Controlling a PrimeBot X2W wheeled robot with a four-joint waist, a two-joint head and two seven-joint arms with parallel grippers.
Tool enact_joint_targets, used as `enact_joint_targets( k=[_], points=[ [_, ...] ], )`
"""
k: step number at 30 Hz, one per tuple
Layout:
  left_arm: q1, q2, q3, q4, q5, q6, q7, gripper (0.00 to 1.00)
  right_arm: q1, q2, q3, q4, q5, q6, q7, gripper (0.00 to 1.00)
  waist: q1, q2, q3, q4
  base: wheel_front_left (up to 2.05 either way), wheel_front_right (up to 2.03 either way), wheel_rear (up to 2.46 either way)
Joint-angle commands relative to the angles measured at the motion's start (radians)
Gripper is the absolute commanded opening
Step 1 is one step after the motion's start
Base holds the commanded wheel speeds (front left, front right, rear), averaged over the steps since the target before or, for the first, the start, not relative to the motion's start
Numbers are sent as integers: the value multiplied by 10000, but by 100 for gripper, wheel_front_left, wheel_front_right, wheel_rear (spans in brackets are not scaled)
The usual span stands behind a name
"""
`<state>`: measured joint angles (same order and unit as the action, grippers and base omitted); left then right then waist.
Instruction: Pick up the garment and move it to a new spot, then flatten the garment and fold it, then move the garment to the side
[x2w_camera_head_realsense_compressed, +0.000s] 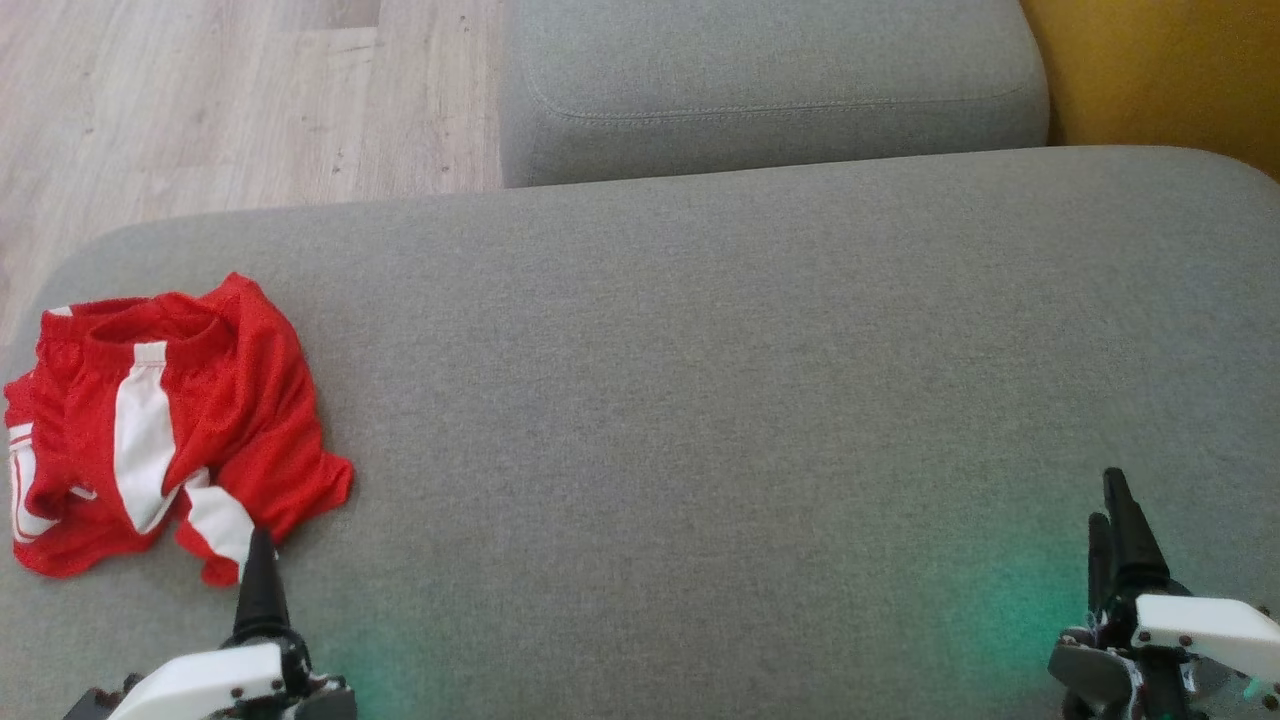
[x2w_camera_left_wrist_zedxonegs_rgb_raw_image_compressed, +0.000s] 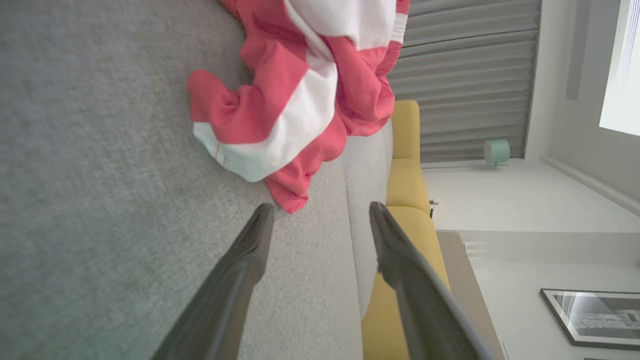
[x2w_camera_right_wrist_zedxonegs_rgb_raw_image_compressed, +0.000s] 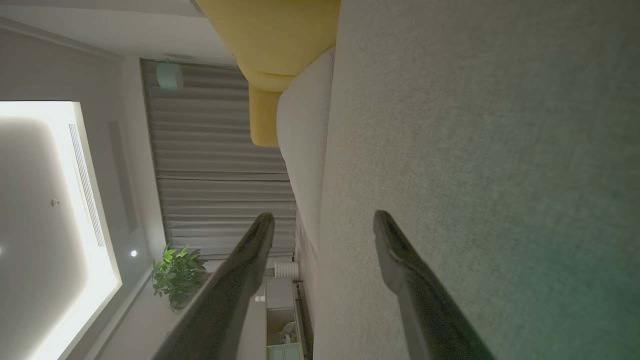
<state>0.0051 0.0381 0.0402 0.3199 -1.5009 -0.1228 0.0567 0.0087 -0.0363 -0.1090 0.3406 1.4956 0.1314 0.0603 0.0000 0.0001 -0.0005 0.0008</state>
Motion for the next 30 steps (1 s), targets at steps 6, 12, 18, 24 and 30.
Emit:
enact_joint_targets(
  k=[6, 12, 18, 24, 30],
  points=[
    [-410, 59, -27, -589, 1086, 27, -232, 100, -453, -59, 226, -558, -1174, -1, -247, 100, 0, -1, 3, 14, 0, 0, 0],
    [-388, 63, -224, -791, 2017, 159, -408, 100, -429, -64, 474, -753, -2253, -2, -424, 100, 0, -1, -2, 26, 0, 0, 0],
    [-365, 67, -435, -933, 2890, 260, -583, 100, -391, -69, 684, -893, -3140, -2, -601, 100, 0, -1, -30, 43, 0, 0, 0],
    [-289, 70, -554, -1093, 3746, 358, -758, 100, -362, -73, 981, -964, -3997, -3, -777, 100, 0, -1, -90, 49, 0, 0, 0],
    [-260, 74, -705, -1297, 4524, 395, -934, 100, -325, -78, 1127, -969, -4745, -3, -954, 100, 0, -1, -140, 98, 0, 0, 0]
  ],
)
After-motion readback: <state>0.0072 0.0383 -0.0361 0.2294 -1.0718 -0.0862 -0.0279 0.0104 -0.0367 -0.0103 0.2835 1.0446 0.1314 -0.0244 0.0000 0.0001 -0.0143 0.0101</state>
